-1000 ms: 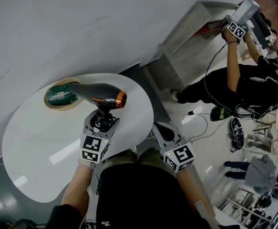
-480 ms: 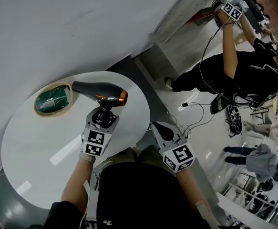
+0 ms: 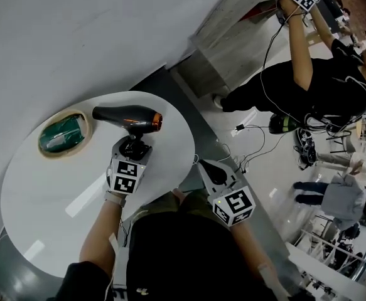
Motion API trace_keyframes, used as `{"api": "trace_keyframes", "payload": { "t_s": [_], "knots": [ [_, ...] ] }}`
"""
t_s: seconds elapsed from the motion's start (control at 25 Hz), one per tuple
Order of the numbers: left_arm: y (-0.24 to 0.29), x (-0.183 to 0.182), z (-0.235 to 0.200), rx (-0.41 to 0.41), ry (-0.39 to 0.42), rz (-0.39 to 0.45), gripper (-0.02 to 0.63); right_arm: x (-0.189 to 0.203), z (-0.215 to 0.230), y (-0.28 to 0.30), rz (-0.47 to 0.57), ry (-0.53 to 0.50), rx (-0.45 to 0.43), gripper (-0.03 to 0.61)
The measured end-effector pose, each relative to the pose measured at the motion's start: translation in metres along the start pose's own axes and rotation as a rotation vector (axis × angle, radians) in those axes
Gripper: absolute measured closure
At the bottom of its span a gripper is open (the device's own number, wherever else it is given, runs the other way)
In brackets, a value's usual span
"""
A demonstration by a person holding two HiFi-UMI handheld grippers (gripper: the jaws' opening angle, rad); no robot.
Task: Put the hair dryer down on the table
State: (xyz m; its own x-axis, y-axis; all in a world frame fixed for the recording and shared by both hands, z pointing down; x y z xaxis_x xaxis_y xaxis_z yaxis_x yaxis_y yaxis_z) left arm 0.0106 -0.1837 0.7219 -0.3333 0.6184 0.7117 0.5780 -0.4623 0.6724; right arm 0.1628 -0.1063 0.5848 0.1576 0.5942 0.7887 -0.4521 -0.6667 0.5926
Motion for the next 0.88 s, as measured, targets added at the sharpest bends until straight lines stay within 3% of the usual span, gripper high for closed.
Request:
{"api": "trace_keyframes", "payload": {
  "t_s": [0.52,0.88],
  "knots": [
    [0.025,0.016,-0.005,-0.054,0.035,-0.137,0.288,0.013,0.004,-0.009,-0.016,0.027,0.029,0.563],
    [0.032,0.016,-0.003,-0.075,0.036,-0.155,0.284,0.022,0.013,-0.022,-0.011,0.044,0.048,0.563]
  ]
}}
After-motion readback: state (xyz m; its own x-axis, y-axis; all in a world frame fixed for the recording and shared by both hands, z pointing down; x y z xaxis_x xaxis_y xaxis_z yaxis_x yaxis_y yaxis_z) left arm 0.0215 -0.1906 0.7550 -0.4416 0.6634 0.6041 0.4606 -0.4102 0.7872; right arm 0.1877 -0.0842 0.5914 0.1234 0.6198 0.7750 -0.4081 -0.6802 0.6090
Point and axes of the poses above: the fingertips, and each gripper's own axes: y forward along the fingers, z to its right, x out of its underside, the point moved 1 cm from there along -y, backward along the fingers
